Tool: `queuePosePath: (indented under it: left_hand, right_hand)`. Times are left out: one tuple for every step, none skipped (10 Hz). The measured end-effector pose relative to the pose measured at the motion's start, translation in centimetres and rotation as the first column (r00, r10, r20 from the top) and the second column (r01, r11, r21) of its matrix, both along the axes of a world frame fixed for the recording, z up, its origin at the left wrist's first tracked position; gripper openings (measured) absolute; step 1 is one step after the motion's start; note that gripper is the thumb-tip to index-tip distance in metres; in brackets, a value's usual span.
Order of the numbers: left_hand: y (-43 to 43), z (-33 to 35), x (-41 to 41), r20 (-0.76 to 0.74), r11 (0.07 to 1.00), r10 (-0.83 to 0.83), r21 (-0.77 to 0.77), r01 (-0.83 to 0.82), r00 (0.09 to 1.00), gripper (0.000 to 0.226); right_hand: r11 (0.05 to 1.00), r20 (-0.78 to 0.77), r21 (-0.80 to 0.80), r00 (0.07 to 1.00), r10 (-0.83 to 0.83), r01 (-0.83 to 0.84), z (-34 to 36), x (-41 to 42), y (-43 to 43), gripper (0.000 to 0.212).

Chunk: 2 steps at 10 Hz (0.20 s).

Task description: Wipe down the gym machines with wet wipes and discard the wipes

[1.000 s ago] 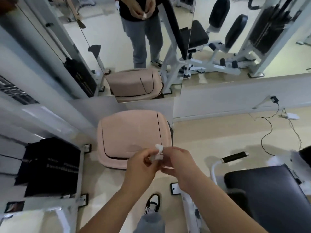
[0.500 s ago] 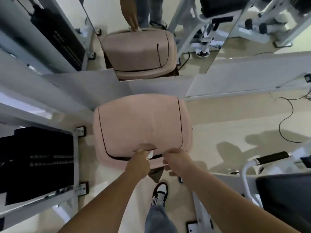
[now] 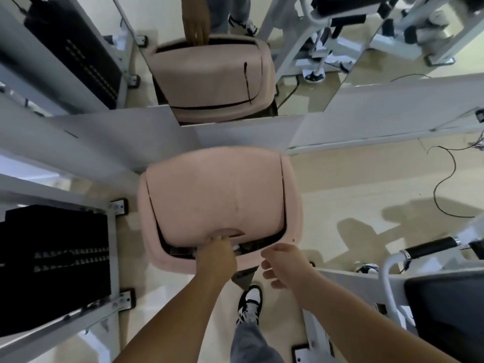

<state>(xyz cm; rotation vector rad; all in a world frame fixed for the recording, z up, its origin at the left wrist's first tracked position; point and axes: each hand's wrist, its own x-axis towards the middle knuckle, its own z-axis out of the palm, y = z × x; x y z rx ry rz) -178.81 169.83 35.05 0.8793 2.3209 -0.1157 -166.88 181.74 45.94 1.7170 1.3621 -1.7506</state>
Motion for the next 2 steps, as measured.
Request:
queuePosePath:
  left_hand:
    - [1.3, 3.6, 1.0, -0.012, 0.986, 0.033, 0.164, -0.031, 0.999, 0.027]
    - [2.7, 7.4, 2.7, 0.080, 0.958, 0.058, 0.275, -0.078, 0.995, 0.020]
  right_hand:
    - [1.000, -0.073, 0.030, 0.997, -0.006, 0.008, 2.3, 0.6, 0.9, 0.014]
    - [0.996, -0.144, 0.082, 0.989, -0.019, 0.031, 5.3, 1.8, 1.9, 0.014]
